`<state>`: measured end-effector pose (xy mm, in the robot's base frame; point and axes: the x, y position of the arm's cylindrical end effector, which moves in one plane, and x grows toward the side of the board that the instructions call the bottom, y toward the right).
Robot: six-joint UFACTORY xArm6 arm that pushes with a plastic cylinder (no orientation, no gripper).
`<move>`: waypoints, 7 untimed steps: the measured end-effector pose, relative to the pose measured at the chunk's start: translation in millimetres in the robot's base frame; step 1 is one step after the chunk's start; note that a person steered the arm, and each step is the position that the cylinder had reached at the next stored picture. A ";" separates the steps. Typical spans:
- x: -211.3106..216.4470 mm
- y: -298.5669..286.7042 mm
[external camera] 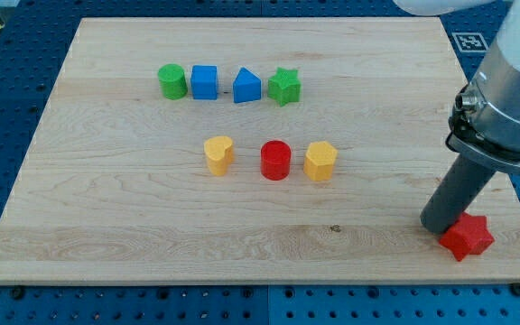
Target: Slide the red circle to the red star
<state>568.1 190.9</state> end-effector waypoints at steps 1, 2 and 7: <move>0.6 -26.1; -0.6 -131.0; -89.5 -296.8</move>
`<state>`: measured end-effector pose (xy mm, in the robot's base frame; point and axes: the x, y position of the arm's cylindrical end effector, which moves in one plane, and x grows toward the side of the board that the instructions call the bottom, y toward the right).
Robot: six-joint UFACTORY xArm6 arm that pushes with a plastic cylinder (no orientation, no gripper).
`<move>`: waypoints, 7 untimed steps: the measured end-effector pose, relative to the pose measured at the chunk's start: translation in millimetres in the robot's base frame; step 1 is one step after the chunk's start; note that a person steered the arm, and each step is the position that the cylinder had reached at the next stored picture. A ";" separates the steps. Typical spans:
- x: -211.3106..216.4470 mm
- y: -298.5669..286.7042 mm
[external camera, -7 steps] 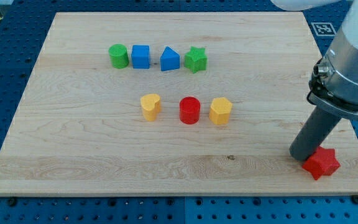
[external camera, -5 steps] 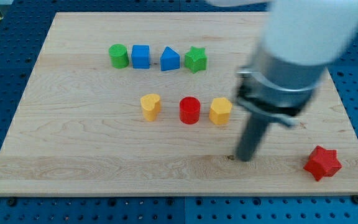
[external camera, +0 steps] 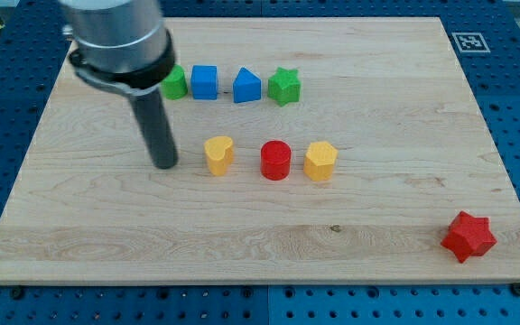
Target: Slide the red circle to the red star
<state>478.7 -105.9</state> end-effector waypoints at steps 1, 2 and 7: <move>0.1 48.0; 3.9 113.5; 51.7 197.5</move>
<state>530.4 91.6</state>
